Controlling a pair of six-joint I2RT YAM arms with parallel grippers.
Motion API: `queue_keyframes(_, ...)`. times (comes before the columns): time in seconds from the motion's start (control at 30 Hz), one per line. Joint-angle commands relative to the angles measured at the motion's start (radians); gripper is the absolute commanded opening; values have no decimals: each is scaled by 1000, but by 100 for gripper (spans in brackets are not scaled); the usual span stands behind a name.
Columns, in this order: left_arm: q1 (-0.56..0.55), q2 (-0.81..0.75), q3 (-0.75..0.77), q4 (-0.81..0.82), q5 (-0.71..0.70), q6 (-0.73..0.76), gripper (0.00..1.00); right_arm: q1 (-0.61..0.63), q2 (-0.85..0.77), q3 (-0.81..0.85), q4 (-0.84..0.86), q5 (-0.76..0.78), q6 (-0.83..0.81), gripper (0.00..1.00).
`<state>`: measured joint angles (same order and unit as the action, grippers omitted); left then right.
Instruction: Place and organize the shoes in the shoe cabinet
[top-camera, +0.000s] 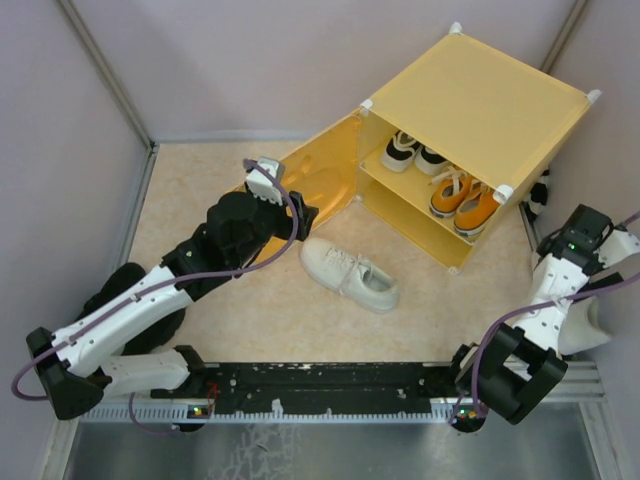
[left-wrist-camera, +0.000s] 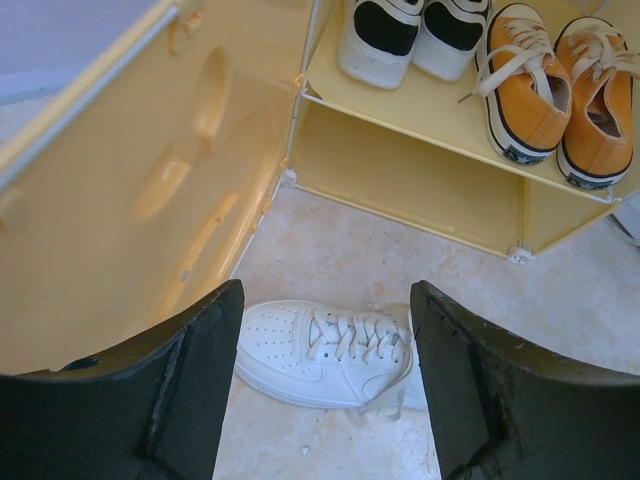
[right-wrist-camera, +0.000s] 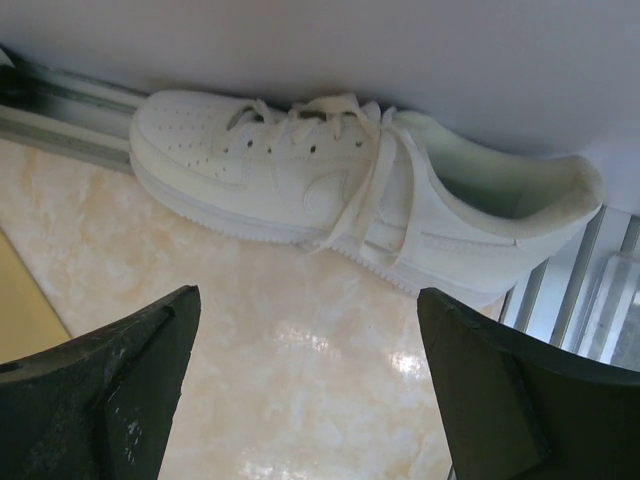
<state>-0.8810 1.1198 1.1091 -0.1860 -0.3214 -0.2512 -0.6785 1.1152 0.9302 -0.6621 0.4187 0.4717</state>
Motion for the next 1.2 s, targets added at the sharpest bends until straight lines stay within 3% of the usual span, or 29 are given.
queue_keyframes(0.0, -3, -31, -10, 46, -12, -5, 74, -9, 33, 79, 58, 103, -33, 90)
queue_keyframes(0.4, -3, -43, -26, 55, 0, -14, 74, -9, 77, -17, 132, 361, -130, 97)
queue_keyframes(0.77, -1, -58, -36, 65, -13, -7, 75, -9, 189, -18, 231, 377, -302, 98)
queue_keyframes(1.17, 3, -70, -34, 70, -51, 11, 75, -9, 355, -32, 244, 237, -374, 95)
